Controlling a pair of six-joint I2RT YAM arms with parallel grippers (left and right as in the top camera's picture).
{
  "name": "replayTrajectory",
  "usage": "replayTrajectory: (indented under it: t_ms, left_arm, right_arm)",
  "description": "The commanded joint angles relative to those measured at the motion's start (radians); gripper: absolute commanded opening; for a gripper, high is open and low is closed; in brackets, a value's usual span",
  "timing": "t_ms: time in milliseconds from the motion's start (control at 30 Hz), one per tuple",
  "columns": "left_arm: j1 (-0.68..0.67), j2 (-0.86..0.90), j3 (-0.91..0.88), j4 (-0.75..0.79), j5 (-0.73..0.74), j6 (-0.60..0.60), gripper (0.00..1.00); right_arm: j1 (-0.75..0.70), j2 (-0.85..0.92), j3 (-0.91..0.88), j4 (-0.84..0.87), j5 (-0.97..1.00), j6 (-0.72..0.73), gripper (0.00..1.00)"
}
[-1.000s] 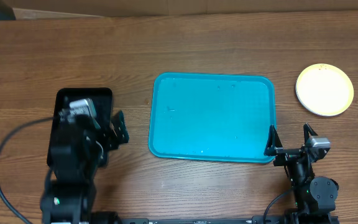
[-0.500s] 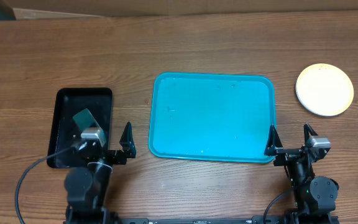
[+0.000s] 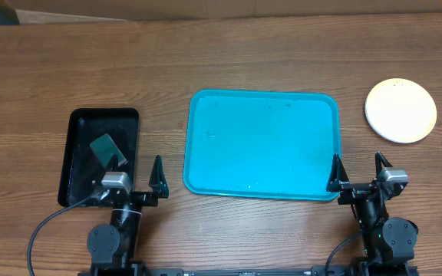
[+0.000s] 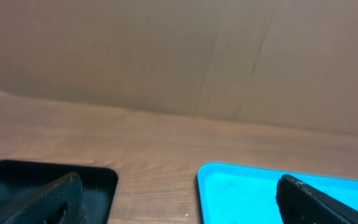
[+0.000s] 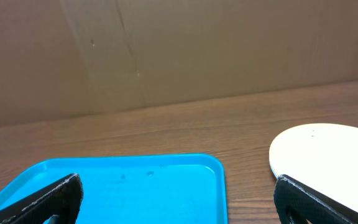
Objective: Clean dirty plates on tray and stack at the side
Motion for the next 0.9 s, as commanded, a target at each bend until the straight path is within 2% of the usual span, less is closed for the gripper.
replayTrajectory:
  t_ms: [0, 67, 400, 867]
  left_arm:
    - [-0.006, -0.055, -0.004, -0.079, -0.032, 0.055, 1.0]
    - [-0.006, -0.069, -0.004, -0.144, -0.034, 0.075, 1.0]
    - [-0.006, -0.069, -0.004, -0.15, -0.048, 0.191, 1.0]
    - [-0.006, -0.068, -0.004, -0.145, -0.051, 0.196, 1.0]
  right_arm:
    - [0.005, -0.01, -0.011, 0.006, 0.006, -0.003, 1.0]
    - [0.005, -0.01, -0.011, 0.006, 0.006, -0.003, 1.0]
    - [0.005, -0.01, -0.011, 0.006, 0.006, -0.003, 1.0]
    - [0.005, -0.01, -0.011, 0.006, 0.006, -0.003, 1.0]
